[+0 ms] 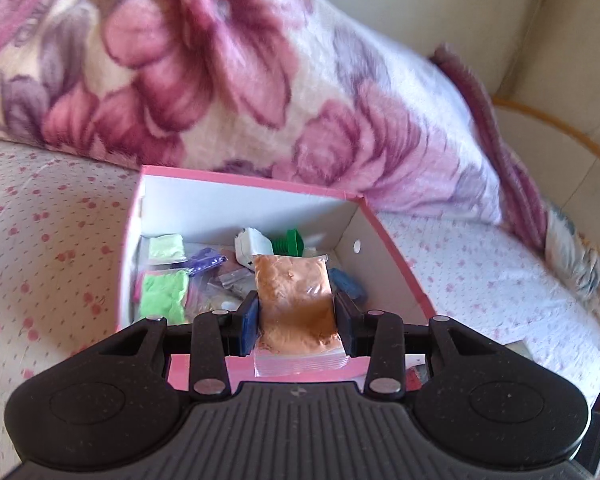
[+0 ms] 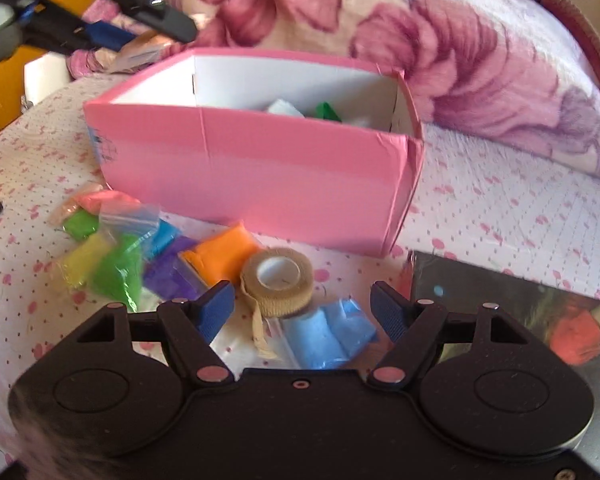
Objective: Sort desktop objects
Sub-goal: 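Lower the peach bag into the pink box and open the left tool, then grasp the light blue clay bag with the right tool while the left tool reaches the green bag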
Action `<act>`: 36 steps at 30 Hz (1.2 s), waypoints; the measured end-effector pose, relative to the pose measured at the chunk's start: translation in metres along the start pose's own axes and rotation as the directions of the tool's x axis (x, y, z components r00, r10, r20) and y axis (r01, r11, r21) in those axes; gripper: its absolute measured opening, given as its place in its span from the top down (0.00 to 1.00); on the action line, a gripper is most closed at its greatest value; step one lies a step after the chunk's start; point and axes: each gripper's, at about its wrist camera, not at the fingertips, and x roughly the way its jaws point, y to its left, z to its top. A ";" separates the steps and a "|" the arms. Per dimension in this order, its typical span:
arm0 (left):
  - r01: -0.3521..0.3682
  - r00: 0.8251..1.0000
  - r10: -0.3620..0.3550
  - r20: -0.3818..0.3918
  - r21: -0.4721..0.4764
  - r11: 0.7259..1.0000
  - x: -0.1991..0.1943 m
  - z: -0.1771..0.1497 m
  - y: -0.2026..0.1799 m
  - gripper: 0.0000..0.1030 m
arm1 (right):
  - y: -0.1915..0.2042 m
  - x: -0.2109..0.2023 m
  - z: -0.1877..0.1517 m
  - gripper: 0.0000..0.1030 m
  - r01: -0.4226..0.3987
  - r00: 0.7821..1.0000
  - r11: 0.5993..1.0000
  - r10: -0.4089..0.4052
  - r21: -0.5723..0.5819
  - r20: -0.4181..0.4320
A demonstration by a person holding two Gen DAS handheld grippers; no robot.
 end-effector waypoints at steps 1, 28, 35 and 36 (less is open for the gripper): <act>-0.010 1.000 0.010 -0.024 0.006 1.000 0.010 0.005 0.000 0.63 | -0.001 0.002 0.000 0.26 0.000 1.000 1.000 0.000 -0.002 -0.008; -0.222 0.961 0.219 -0.172 0.003 0.975 0.094 0.049 0.018 0.42 | -0.010 0.014 -0.003 0.26 -0.044 0.997 0.999 0.046 0.024 -0.055; -0.186 0.981 0.188 -0.055 0.042 0.982 0.008 0.036 0.018 0.42 | -0.012 0.015 -0.004 0.26 -0.038 0.997 0.999 0.040 0.027 -0.060; -0.184 0.982 0.186 -0.035 0.037 0.982 -0.007 0.033 0.021 0.42 | -0.012 0.014 -0.004 0.26 -0.039 0.997 0.999 0.040 0.027 -0.060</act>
